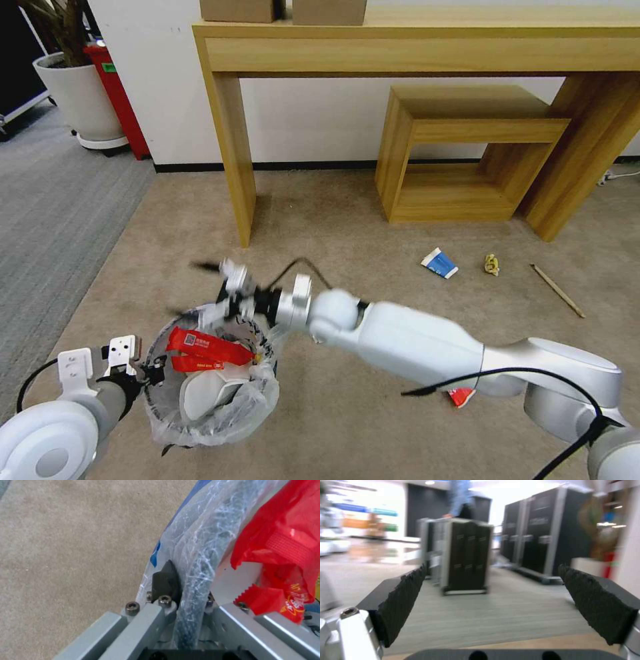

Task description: Pick up the trash bin and place the garbage on the floor into it.

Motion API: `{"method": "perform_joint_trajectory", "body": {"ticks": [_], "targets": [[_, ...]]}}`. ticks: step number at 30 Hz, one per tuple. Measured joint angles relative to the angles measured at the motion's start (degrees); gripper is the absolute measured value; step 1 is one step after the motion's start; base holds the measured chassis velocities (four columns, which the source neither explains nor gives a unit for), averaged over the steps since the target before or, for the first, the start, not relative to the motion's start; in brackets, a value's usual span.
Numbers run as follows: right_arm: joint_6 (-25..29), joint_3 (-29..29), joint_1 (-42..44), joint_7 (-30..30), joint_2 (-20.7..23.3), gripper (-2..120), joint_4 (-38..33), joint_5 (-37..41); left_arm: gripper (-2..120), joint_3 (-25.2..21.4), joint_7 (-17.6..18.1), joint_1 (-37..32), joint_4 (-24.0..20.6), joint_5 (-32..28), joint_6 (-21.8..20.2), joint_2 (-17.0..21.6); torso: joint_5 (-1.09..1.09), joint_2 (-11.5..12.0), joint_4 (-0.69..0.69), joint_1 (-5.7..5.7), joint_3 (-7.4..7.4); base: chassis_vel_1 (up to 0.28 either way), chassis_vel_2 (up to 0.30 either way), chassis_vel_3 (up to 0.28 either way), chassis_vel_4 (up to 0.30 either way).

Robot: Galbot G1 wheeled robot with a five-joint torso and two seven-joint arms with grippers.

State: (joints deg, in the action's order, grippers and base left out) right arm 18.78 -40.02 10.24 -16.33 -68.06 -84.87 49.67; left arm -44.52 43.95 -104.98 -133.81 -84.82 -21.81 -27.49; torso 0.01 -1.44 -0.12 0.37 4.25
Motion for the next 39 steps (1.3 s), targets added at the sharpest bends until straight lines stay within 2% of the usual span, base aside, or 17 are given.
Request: {"method": "perform_joint_trajectory", "body": {"ticks": [1,4,5,7,8,11,12,13,18,20,21,23,24,27,32,35,39], "targets": [[-1.26,3.64,0.52,2.23,1.77,100,-0.37,-1.16,0,-0.29,0.0,0.0,0.03,0.0,-0.02,-0.03,0.0,0.0,0.01,0.0,0.0,0.0,0.0,0.0,0.0],[-2.75,7.09,1.82,5.85,4.11,100,-0.8,-2.61,0,-0.68,0.0,0.07,0.21,0.07,-0.12,-0.23,0.0,0.0,0.0,0.0,0.0,0.0,0.0,0.0,0.0],[-3.97,10.87,4.3,9.42,7.04,100,-1.44,-3.94,0,-0.93,-0.06,0.29,0.59,0.24,-0.19,-0.43,0.01,-0.01,-0.01,0.0,0.0,0.0,0.0,0.0,0.0],[-4.4,12.15,5.35,10.6,7.94,100,-1.78,-4.57,0,-0.95,-0.07,0.37,0.71,0.27,-0.19,-0.48,0.02,-0.01,-0.03,0.0,0.0,0.0,0.0,0.0,0.0],[-5.52,15.35,8.72,13.04,10.11,100,-2.91,-6.88,0,-1.03,-0.12,0.67,1.02,0.36,-0.22,-0.67,0.01,-0.01,-0.02,0.0,0.0,0.0,0.0,0.0,0.0],[-6.35,18.62,12.91,14.79,11.84,100,-3.94,-9.15,0,-1.31,-0.07,1.15,1.47,0.24,-0.22,-0.93,0.02,-0.01,-0.03,0.0,0.0,0.0,0.0,0.0,0.0],[-7.58,22.75,17.85,17.25,13.62,100,-5.76,-10.97,0,-2.12,0.2,1.68,2.26,-0.14,-0.19,-1.26,0.03,-0.01,-0.03,0.0,0.0,0.0,0.0,0.0,0.0],[-7.58,22.75,17.85,17.25,13.62,100,-5.76,-10.97,0,-2.12,0.2,1.68,2.26,-0.14,-0.19,-1.26,0.03,-0.01,-0.03,0.0,0.0,0.0,0.0,0.0,0.0],[-8.96,33.24,28.09,19.14,16.92,100,-10.32,-14.87,0,-3.45,0.57,1.85,2.44,-0.24,-0.47,-2.31,0.02,-0.01,0.0,0.0,-0.01,0.0,0.0,0.0,0.0],[-9.14,39.33,33.59,19.16,17.98,100,-12.47,-16.02,0,-3.68,-0.17,1.16,1.6,1.67,-1.04,-4.41,0.02,-0.01,-0.03,0.0,-0.01,0.0,0.0,0.0,0.0],[-9.14,39.33,33.59,19.16,17.98,100,-12.47,-16.02,0,-3.68,-0.17,1.16,1.6,1.67,-1.04,-4.41,0.02,-0.01,-0.03,0.0,-0.01,0.0,0.0,0.0,0.0],[-8.95,44.36,38.79,18.78,18.47,100,-13.96,-16.95,0,-4.04,-1.92,-0.92,0.32,5.86,-1.93,-8.82,0.02,-0.01,0.0,-0.01,-0.01,0.0,0.0,0.0,0.0],[-8.95,44.36,38.79,18.78,18.47,100,-13.96,-16.95,0,-4.04,-1.92,-0.92,0.32,5.86,-1.93,-8.82,0.02,-0.01,0.0,-0.01,-0.01,0.0,0.0,0.0,0.0],[-8.16,50.33,45.32,18.08,19.31,100,-15.79,-18.43,0,-2.21,-3.93,-1.45,0.11,11.28,-2.76,-13.06,0.01,-0.01,0.01,-0.01,-0.01,0.0,0.0,0.0,0.0],[-8.0,54.16,49.49,19.03,19.41,100,-17.96,-19.73,0,-1.23,-6.91,-2.03,-0.36,16.75,-3.39,-17.93,0.01,-0.01,-0.01,-0.01,-0.01,0.0,0.0,0.0,0.0],[-9.11,60.03,55.53,21.16,18.21,100,-21.28,-21.1,0,-0.34,-10.36,-2.77,-0.48,22.24,-3.56,-22.17,-0.01,-0.01,0.01,-0.01,-0.01,0.0,0.0,0.0,0.0],[-9.33,66.04,63.86,22.05,15.27,100,-23.96,-23.04,0,0.16,-12.83,-3.06,-0.39,25.97,-3.59,-24.61,0.01,-0.02,-0.01,-0.01,-0.02,0.0,0.0,0.0,0.0]]}}
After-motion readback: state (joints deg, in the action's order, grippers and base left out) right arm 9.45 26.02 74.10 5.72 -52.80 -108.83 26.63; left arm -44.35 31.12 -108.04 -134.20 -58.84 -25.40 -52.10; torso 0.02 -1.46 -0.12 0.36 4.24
